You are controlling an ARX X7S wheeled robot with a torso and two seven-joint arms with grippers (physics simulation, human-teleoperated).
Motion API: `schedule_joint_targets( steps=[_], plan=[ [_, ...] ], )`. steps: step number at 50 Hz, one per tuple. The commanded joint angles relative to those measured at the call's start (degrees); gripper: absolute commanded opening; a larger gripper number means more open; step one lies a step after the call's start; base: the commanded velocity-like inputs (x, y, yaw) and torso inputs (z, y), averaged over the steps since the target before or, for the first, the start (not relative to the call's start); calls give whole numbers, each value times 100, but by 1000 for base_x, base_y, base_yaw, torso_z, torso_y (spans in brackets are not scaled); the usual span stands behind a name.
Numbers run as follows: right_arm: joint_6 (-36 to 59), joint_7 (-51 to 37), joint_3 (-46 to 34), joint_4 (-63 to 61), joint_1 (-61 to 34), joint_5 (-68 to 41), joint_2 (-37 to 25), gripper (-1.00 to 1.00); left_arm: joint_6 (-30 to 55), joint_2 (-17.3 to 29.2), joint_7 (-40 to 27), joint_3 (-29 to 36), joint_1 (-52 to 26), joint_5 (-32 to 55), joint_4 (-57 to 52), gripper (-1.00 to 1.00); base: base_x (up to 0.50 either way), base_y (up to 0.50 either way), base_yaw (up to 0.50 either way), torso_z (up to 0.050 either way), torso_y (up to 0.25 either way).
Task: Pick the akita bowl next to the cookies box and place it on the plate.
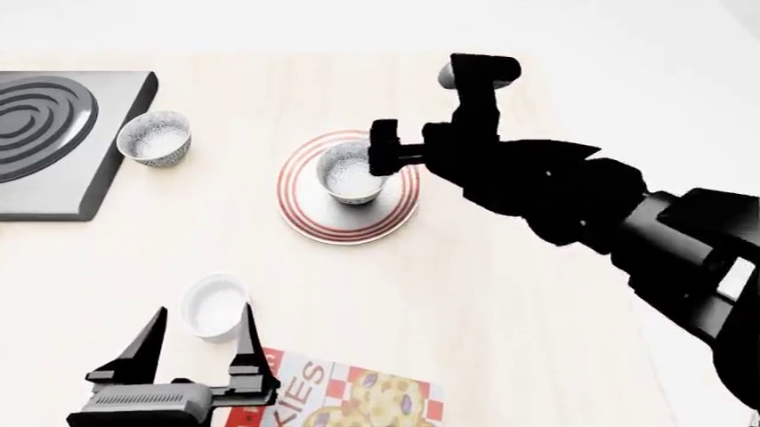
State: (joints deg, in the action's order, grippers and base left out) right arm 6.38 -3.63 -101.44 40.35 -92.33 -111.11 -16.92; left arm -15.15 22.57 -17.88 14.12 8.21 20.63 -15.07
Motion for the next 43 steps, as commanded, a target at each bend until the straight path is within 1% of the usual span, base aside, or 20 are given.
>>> schedule_joint_targets(
  steps=[1,2,3,4,6,7,13,15,19,20,22,23,25,29,32,33,34,37,40,43],
  plan=[
    [-1730,-3149,-205,-5018,140,3419,-2484,100,460,-214,-159,-260,-464,223,82,100,0,0,0,0,0],
    [-1810,-3895,-358,-5502,272,4236,-2854,100,419,-218,-140,-276,-500,237,103,100,0,0,0,0,0],
    [-1808,-3909,-359,-5521,277,4245,-2861,100,417,-217,-140,-275,-501,238,105,100,0,0,0,0,0],
    [-1826,-4721,-441,-6001,369,5070,-3252,100,435,-221,-150,-288,-578,241,125,100,0,0,0,0,0],
    [-1590,-5532,-541,-6569,359,5871,-3606,100,435,-230,-187,-331,-643,266,103,100,0,0,0,0,0],
    [-1515,-6030,-571,-7096,376,6322,-3949,100,490,-252,-293,-426,-714,378,17,100,0,0,0,0,0],
    [-946,-7508,-737,-8601,504,7858,-5118,100,294,-112,-335,-766,-765,750,-561,100,0,0,0,0,0],
    [-1086,-7790,-793,-8848,641,8277,-5509,100,-123,-163,-217,-908,-688,857,-726,100,0,0,0,0,0],
    [-670,-8623,-733,-9306,1023,9282,-5959,100,-654,-188,35,-1070,-615,1099,-887,100,0,0,0,0,0],
    [-541,-8635,98,-9464,1883,9693,-6169,100,-760,-158,97,-1105,-598,1111,-972,100,0,0,0,0,0],
    [-508,-8633,958,-9594,2885,9979,-6220,100,-836,-107,166,-1122,-581,1130,-1067,100,0,0,0,0,0],
    [-420,-8635,1817,-9784,3744,10397,-6293,100,-922,-103,127,-1209,-552,1142,-1206,100,0,0,0,0,0],
    [-173,-8632,2755,-9997,5001,10880,-6288,100,-1003,-84,114,-1285,-508,1212,-1316,100,0,0,0,0,0],
    [-456,-8634,5932,-10033,8439,11666,-6252,100,-1308,-174,79,-1461,-285,1256,-1463,100,0,0,0,0,0],
    [-952,-8620,8511,-10034,11017,12159,-6043,100,-1384,-189,-2,-1566,-170,1424,-1569,100,0,0,0,0,0],
    [-1098,-8470,9300,-10034,11877,12208,-5865,100,-1399,-176,7,-1569,-146,1525,-1587,100,0,0,0,0,0],
    [-1283,-8098,9910,-10034,12481,12248,-5462,100,-1373,-154,-4,-1567,-128,1577,-1596,100,0,0,0,0,0],
    [-1835,-7115,10807,-10033,12979,12305,-4327,100,-1354,-176,-62,-1557,-34,1564,-1665,100,0,0,0,0,0],
    [-2045,-6276,11077,-10032,12885,12239,-3518,100,-1370,-181,-77,-1561,36,1522,-1729,100,0,0,0,0,0],
    [-1874,-5719,11046,-10026,12610,12243,-2994,100,-1276,-176,-70,-1472,43,1426,-1676,100,0,0,0,0,0]
  ],
)
